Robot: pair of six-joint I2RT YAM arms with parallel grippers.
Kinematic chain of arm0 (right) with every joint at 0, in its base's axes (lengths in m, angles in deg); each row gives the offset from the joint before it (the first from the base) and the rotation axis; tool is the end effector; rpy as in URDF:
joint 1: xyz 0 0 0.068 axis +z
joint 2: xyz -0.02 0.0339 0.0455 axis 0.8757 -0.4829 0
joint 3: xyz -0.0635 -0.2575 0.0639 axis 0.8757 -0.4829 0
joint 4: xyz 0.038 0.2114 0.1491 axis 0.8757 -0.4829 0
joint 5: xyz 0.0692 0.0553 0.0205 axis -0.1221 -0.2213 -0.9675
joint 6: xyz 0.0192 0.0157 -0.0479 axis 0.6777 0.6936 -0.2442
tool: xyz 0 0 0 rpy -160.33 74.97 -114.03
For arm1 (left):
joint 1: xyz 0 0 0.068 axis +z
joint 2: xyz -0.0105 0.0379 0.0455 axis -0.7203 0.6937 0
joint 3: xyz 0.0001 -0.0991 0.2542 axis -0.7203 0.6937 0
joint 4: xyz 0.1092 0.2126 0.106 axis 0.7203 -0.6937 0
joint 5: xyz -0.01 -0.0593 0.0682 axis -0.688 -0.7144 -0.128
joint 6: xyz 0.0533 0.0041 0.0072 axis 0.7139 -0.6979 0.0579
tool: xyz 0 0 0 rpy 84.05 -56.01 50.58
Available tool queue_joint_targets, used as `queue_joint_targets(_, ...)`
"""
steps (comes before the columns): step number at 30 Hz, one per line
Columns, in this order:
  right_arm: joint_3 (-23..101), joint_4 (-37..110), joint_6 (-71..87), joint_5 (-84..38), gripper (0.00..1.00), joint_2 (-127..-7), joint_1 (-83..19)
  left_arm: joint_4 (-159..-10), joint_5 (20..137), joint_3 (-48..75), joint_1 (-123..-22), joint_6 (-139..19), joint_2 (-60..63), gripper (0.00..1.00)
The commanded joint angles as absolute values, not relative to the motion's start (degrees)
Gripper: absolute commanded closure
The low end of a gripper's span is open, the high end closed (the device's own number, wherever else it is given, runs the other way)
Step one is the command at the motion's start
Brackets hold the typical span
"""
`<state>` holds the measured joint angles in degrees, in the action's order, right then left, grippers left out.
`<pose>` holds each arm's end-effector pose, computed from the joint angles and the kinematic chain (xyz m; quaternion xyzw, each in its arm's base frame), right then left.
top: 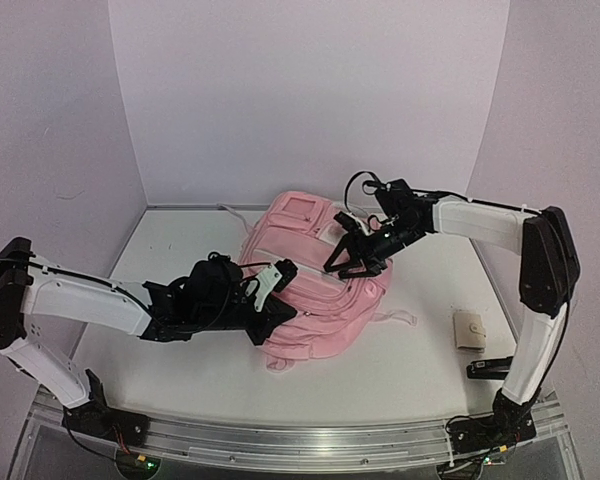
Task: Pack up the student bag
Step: Zip the student bag at the center of the board.
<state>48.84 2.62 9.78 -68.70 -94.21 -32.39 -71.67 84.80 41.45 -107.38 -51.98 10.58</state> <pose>0.3394 0.2189 0.2441 -0.2754 0.8206 0.4908 0.0990 0.1521 -0.2806 0.2126 0.4200 0.7385 -0.2929 0.4387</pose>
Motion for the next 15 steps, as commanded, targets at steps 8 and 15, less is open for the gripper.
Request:
queue_joint_targets(8,35.26,2.08,8.39,-70.98,0.33,-87.47,-36.28,-70.13,90.52,42.27,-106.20,-53.02,5.13,1.00)
queue_joint_targets(15,35.67,12.74,13.79,-74.04,0.51,-93.85,-32.28,-70.44,82.17,40.72,-106.42,-51.88,7.61,1.00)
